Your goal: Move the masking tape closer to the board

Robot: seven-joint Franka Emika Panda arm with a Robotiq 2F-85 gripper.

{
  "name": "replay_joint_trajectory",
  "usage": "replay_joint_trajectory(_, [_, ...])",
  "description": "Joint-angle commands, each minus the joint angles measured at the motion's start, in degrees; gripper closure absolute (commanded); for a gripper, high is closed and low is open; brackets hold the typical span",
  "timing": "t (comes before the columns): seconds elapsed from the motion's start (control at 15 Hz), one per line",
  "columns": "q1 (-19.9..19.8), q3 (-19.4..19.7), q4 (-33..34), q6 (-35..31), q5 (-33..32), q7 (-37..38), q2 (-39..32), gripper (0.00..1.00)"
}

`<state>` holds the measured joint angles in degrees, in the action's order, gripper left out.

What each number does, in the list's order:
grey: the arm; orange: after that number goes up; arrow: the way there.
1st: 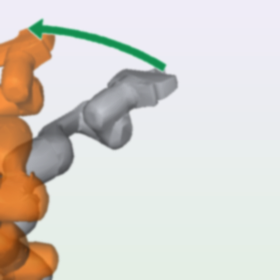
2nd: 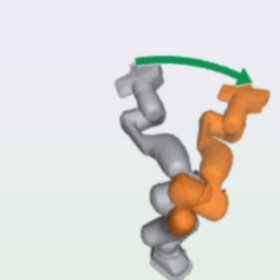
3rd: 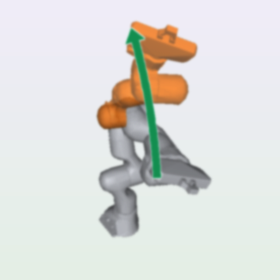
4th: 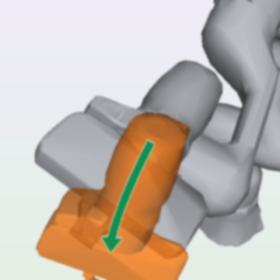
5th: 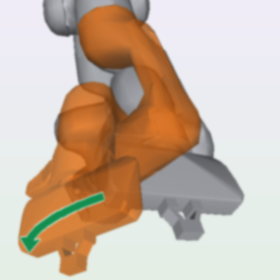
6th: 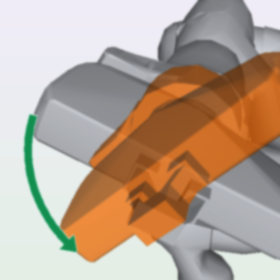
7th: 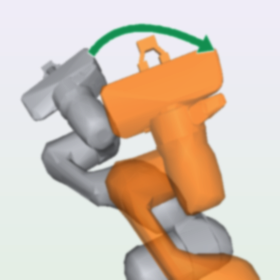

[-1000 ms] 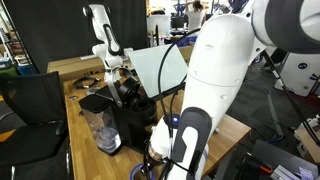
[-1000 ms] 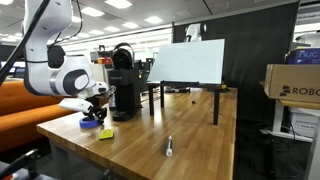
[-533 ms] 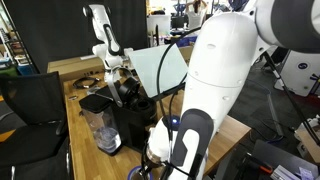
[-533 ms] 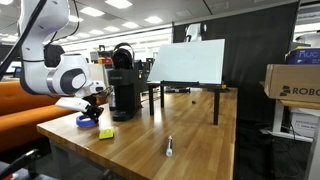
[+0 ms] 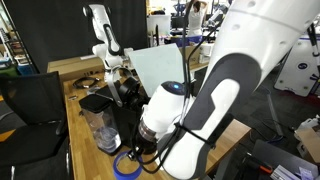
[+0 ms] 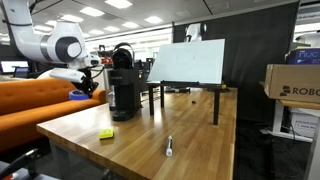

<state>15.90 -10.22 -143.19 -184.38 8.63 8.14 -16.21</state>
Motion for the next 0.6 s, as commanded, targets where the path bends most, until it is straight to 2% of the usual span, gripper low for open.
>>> replay_joint_trajectory(0.0, [-10.3,-10.4,-3.0,11.5,2.4,-4.6,11.0,0.96])
replay_joint_trajectory(0.13, [-11.6,-12.4,-2.2,17.9,9.8,-11.2,15.6,0.96])
replay_joint_trajectory(0.2, [-11.4,-11.9,-1.9,21.1,13.3,-14.9,17.9,0.96])
replay_joint_trajectory(0.33, [-10.9,-9.1,-2.1,25.8,17.2,-21.3,22.4,0.96])
replay_joint_trajectory(0.4, [-7.9,-4.3,-2.1,28.2,17.2,-23.3,24.3,0.96])
replay_joint_trajectory(0.53, [-8.6,0.3,-1.6,33.5,13.7,-26.0,27.7,0.96])
